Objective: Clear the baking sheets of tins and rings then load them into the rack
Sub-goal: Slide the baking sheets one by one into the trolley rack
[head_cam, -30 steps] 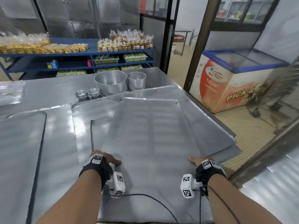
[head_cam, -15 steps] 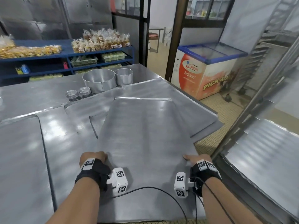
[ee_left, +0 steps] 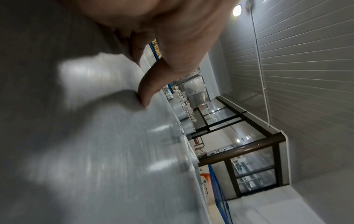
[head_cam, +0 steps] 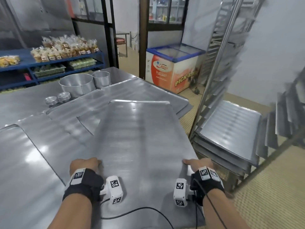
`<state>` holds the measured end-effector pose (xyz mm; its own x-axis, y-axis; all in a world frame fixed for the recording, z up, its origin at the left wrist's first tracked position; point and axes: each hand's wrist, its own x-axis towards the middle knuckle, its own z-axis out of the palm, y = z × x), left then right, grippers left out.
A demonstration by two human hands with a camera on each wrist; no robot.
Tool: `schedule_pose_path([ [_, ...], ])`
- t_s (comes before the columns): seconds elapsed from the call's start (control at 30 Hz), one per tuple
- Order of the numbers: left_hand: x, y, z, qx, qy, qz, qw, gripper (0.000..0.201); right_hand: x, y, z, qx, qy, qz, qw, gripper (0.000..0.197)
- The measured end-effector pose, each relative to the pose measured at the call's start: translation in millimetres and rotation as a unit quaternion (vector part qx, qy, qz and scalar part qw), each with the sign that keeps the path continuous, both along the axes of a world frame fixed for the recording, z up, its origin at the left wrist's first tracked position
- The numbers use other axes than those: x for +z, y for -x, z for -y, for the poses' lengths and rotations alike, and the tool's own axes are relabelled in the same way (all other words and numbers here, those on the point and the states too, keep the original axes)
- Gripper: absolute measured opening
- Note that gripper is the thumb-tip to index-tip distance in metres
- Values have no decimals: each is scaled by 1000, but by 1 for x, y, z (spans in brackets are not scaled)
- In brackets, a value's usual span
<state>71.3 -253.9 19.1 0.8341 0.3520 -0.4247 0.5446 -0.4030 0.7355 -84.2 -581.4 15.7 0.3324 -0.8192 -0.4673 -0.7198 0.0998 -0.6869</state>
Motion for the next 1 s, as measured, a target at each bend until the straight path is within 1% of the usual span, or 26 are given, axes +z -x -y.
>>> schedule_pose_path([
  [0.07,2,13,-2,-18,2,8,1000,30,4,26,-9,-20,7,9,1000,49],
  [0.13,5,22,1,-55,6,24,998,25,6,50,-12,-41,6,21,999,42],
  [0.23,11,35,9,-93,4,47,995,43,12,84,-15,-66,5,35,997,42],
  [0.3,15,43,17,-108,1,55,993,45,16,103,-14,-89,2,43,995,43],
  [0.4,22,52,36,-142,7,51,989,43,22,128,-11,-128,-8,53,990,45],
  [0.47,26,57,49,-171,-10,37,985,38,25,145,-7,-153,-12,59,986,47],
  [0.53,27,60,64,-191,-12,33,981,35,26,163,-3,-167,-4,64,984,44],
  [0.7,25,71,106,-239,-15,18,971,36,27,205,9,-223,2,79,972,35],
  [0.83,26,86,139,-272,-15,20,962,32,31,237,17,-254,5,86,964,32],
  [0.93,27,96,162,-303,-6,24,953,28,36,257,21,-276,7,84,958,34],
  [1.0,27,100,176,-313,2,20,949,29,38,266,25,-292,7,87,952,32],
])
